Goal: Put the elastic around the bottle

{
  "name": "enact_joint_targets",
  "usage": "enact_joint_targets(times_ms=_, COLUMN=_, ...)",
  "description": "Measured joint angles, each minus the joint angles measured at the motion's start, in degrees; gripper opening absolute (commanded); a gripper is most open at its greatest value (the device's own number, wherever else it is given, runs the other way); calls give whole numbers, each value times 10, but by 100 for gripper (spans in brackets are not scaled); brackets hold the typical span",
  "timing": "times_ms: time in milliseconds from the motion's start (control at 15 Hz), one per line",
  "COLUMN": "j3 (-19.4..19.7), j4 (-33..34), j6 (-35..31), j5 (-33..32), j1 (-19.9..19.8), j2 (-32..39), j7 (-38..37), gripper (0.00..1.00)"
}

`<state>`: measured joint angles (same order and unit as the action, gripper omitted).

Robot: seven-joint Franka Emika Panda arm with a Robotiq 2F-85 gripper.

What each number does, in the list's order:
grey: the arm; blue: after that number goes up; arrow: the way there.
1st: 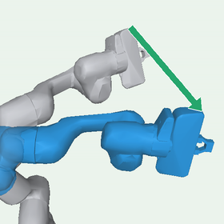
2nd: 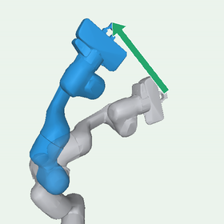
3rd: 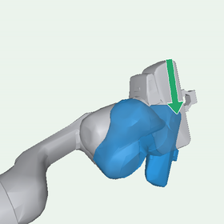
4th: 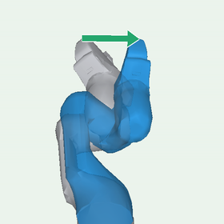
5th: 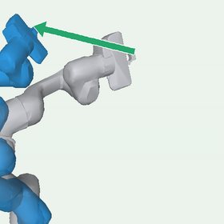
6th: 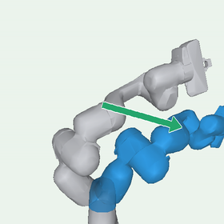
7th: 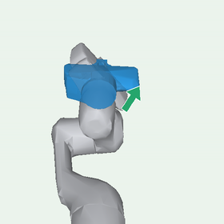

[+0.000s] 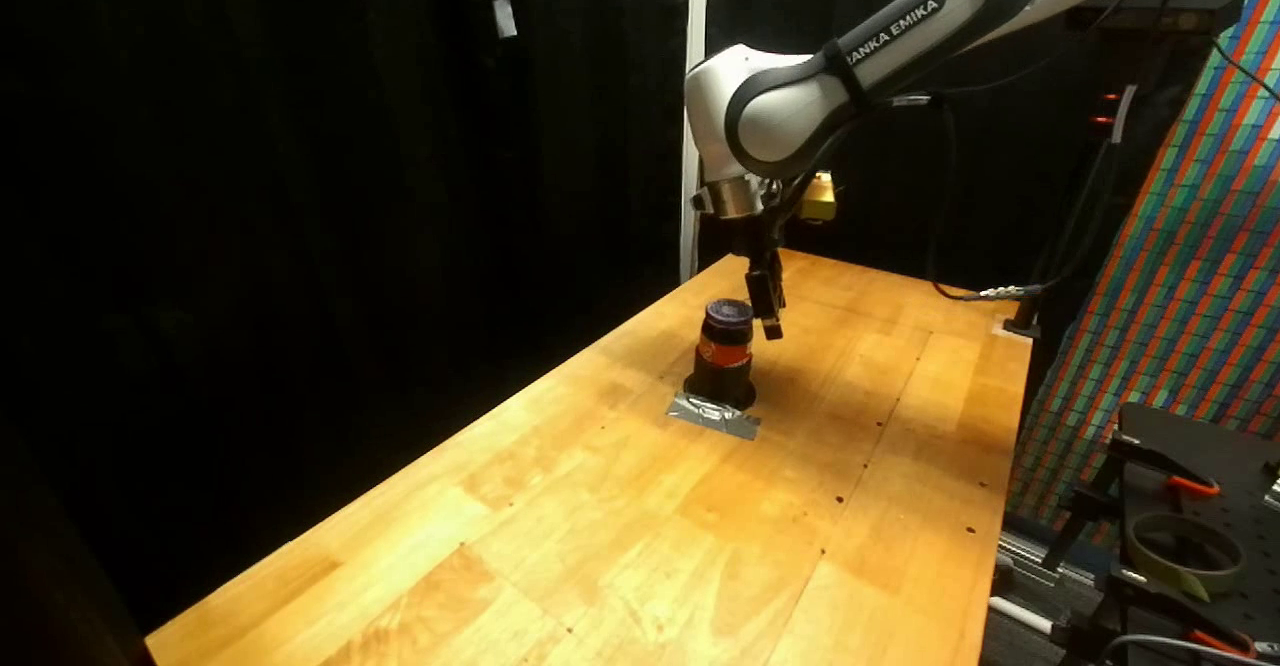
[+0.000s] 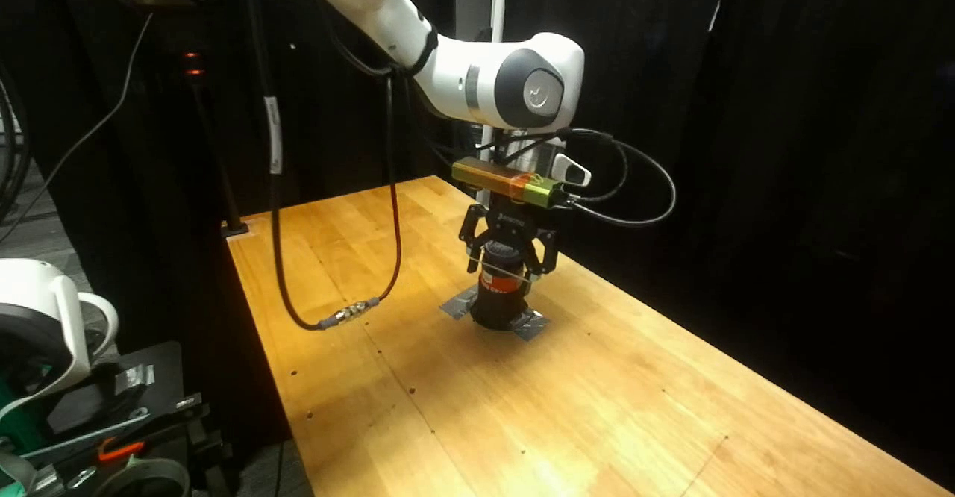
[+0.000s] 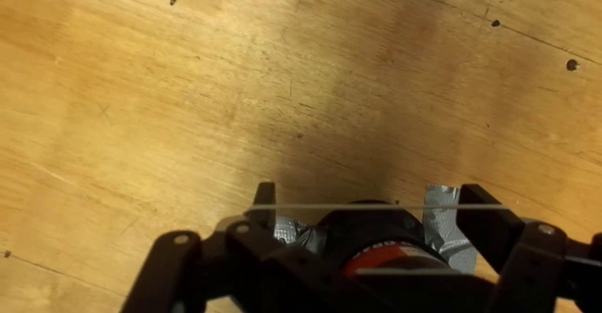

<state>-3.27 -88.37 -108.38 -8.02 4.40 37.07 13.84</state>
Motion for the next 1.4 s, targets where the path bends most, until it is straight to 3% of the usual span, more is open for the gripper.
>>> enact_joint_targets(times_ms=67, j3=0, j4=-26, j6=-29, j5=0, j1=-2, j2=-15, j7=0, gripper=75)
enact_joint_targets(times_ms=200, j3=0, j4=-81, j6=-98, j5=0, j1=-7, j2=-44, j7=0, gripper=68)
enact_joint_targets(times_ms=667, j3=0, j4=-290, j6=-409, j5=0, j1=-32, j2=-133, j7=5, gripper=15)
enact_joint_targets(times_ms=867, j3=-8, j4=-388, j6=-550, j5=10, j1=-56, j2=-170, j7=29, gripper=9)
enact_joint_targets(times_ms=1067, j3=-34, j4=-490, j6=-698, j5=16, j1=-97, j2=-200, j7=72, gripper=11)
enact_joint_targets(times_ms=1400, j3=-138, j4=-620, j6=-935, j5=-20, j1=-214, j2=-204, j7=89, gripper=14)
